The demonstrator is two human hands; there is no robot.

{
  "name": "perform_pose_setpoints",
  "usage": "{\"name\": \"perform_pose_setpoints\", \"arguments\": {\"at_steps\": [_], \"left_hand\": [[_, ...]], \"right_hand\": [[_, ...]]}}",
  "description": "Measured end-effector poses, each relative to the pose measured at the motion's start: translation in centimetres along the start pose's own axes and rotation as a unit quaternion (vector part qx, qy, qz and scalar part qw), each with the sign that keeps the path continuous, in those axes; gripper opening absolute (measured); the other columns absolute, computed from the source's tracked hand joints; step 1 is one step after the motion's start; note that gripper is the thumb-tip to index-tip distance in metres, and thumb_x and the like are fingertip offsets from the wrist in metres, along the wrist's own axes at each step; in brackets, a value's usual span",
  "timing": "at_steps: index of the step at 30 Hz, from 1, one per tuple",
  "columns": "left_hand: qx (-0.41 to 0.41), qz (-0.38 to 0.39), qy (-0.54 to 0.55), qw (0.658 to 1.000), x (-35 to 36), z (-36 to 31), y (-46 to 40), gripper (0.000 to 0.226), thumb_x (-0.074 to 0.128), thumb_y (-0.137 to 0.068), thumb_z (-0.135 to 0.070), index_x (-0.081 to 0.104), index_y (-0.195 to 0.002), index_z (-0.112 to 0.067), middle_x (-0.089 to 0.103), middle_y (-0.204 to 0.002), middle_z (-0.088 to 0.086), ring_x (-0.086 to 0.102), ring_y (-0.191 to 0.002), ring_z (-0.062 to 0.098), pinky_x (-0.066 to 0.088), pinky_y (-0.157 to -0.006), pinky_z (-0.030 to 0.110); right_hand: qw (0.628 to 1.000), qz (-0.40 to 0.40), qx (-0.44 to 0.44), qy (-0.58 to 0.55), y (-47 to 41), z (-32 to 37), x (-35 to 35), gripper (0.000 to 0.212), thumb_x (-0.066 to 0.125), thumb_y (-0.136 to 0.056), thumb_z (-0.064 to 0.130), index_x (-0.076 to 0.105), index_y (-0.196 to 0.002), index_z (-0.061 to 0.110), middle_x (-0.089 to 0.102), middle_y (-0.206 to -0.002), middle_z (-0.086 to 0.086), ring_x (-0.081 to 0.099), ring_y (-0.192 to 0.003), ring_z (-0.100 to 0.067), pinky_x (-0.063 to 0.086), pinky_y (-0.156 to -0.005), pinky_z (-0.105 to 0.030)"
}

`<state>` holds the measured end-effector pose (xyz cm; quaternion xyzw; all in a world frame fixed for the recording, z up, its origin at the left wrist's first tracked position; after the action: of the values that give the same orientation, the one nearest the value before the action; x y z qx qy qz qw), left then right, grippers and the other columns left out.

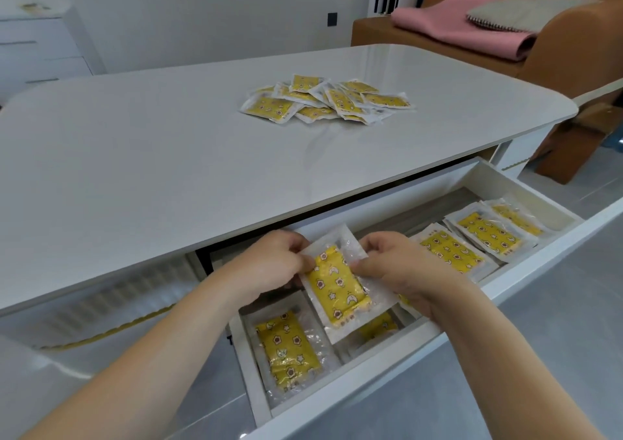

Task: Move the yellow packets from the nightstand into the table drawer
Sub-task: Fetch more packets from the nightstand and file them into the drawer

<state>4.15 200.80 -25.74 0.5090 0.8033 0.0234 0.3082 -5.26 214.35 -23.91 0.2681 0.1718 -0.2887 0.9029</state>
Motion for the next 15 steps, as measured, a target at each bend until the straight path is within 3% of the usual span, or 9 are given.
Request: {"name": "perform_pose_setpoints", "arguments": {"at_steps": [3, 5, 8, 12, 15], "left_hand": [[-0.017, 0.045, -0.091, 0.995, -0.5, 0.6, 0.5, 0.007, 0.062, -0.093, -0.008, 0.066, -0.092, -0.014, 0.073, -0.088, 0.005, 0.067, -0.074, 0.015, 0.054, -0.069, 0.030], [-0.027, 0.073, -0.182, 0.980, -0.8, 1.1, 1.0, 0.012, 0.063, -0.091, -0.009, 0.065, -0.084, -0.018, 0.070, -0.084, 0.002, 0.066, -0.076, 0.015, 0.053, -0.070, 0.031], [-0.040, 0.097, -0.322, 0.941, -1.1, 2.0, 1.6, 0.019, 0.060, -0.090, -0.010, 0.059, -0.075, -0.021, 0.059, -0.075, -0.002, 0.054, -0.068, 0.012, 0.040, -0.057, 0.023], [-0.055, 0.106, -0.408, 0.905, -0.6, 2.9, 1.9, 0.016, 0.053, -0.089, -0.009, 0.067, -0.096, -0.012, 0.056, -0.075, 0.000, 0.054, -0.072, 0.017, 0.039, -0.055, 0.024], [-0.045, 0.068, -0.473, 0.877, -0.4, 3.0, 1.7, 0.021, 0.050, -0.085, -0.005, 0.070, -0.091, -0.009, 0.057, -0.074, 0.004, 0.054, -0.068, 0.019, 0.039, -0.054, 0.025]], "right_hand": [[0.999, 0.019, -0.010, 0.044, 0.3, 0.2, 1.4, 0.008, 0.061, -0.088, 0.008, 0.067, -0.094, 0.006, 0.066, -0.077, -0.007, 0.059, -0.065, -0.019, 0.051, -0.061, -0.034], [0.998, 0.045, -0.006, 0.053, 0.4, 0.0, 2.5, 0.011, 0.057, -0.090, 0.005, 0.065, -0.097, 0.006, 0.070, -0.086, -0.012, 0.065, -0.073, -0.026, 0.057, -0.069, -0.039], [0.995, 0.083, 0.004, 0.060, 0.7, -0.1, 3.8, 0.021, 0.049, -0.093, 0.001, 0.061, -0.106, 0.011, 0.073, -0.095, -0.013, 0.071, -0.082, -0.025, 0.061, -0.074, -0.035], [0.992, 0.043, -0.011, 0.121, 0.3, -0.2, 3.2, 0.022, 0.054, -0.091, 0.008, 0.062, -0.109, 0.018, 0.072, -0.096, -0.003, 0.070, -0.086, -0.017, 0.060, -0.080, -0.035], [0.985, -0.020, -0.053, 0.160, 0.4, 0.9, 2.0, 0.018, 0.057, -0.093, 0.022, 0.061, -0.111, 0.024, 0.065, -0.101, 0.005, 0.064, -0.090, -0.014, 0.056, -0.084, -0.034]]}}
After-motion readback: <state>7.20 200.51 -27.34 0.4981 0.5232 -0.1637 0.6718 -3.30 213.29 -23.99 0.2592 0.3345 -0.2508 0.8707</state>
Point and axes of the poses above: each hand's wrist, its own y-axis away from the middle knuckle, its own x-axis out of the palm, z = x × y, the point moved 10 cm from there along -y, towards the middle knuckle
